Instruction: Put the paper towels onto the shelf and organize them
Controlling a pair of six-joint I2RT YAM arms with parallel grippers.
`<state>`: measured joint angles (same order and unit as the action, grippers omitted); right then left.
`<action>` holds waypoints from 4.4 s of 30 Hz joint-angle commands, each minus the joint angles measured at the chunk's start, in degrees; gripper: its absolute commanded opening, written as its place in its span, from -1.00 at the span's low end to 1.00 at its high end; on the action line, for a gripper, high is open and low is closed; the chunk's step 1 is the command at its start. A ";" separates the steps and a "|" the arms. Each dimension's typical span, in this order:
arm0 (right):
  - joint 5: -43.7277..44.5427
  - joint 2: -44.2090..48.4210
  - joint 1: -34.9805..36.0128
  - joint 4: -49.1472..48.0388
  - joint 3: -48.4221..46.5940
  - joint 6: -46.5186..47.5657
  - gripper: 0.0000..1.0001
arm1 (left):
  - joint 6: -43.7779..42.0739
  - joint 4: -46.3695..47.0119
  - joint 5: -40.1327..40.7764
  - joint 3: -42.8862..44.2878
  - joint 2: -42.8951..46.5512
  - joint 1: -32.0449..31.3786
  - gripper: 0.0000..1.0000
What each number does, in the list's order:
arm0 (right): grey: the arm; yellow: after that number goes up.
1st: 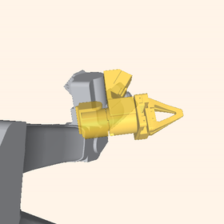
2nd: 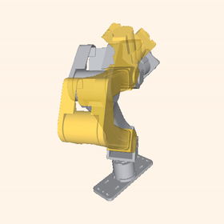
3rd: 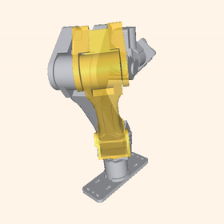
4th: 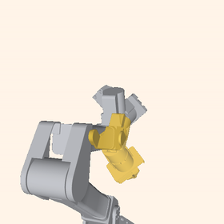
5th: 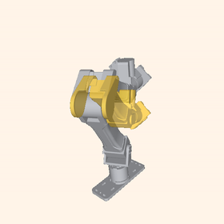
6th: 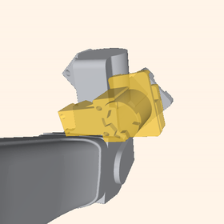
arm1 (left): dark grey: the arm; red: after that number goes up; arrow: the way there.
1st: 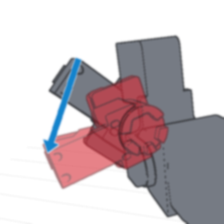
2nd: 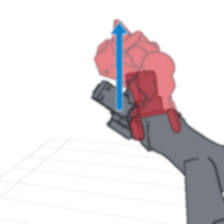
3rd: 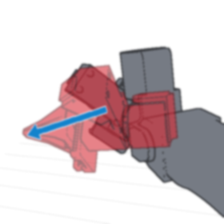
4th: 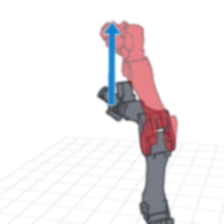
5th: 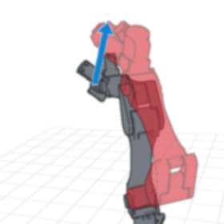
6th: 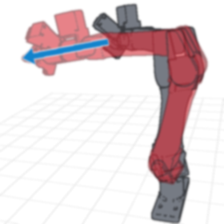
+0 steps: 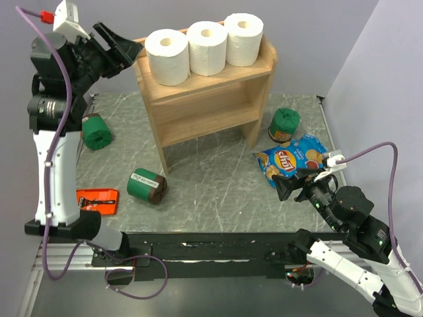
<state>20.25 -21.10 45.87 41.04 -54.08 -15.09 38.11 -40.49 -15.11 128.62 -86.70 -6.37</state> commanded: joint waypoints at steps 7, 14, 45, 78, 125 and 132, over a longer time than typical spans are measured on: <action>-1.62 -7.45 0.19 -7.72 1.00 -3.98 0.99 | -7.78 2.86 16.68 -26.71 20.05 -0.22 0.93; -2.66 -17.29 -0.51 -12.20 1.79 -6.71 0.99 | -6.29 11.66 20.22 -59.06 39.38 -0.22 0.93; -10.41 -79.61 -54.04 -20.73 -31.43 -18.48 0.69 | -8.31 15.35 16.70 -83.79 51.89 -0.22 0.93; -19.99 -93.16 -54.66 -26.71 -32.75 -18.22 0.15 | -8.75 15.44 16.87 -83.35 49.26 -0.04 0.93; -22.89 -36.03 -35.42 -16.07 -6.99 -11.44 -0.28 | -8.49 15.70 16.61 -83.44 50.75 0.31 0.93; -20.52 -39.27 -25.22 -20.99 -11.12 -17.68 -0.30 | -8.40 15.53 16.52 -83.70 51.63 0.31 0.93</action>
<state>-1.72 -59.05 17.21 27.33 -60.12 -27.70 30.59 -27.22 2.37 44.47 -36.32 -6.35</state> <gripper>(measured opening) 0.503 0.966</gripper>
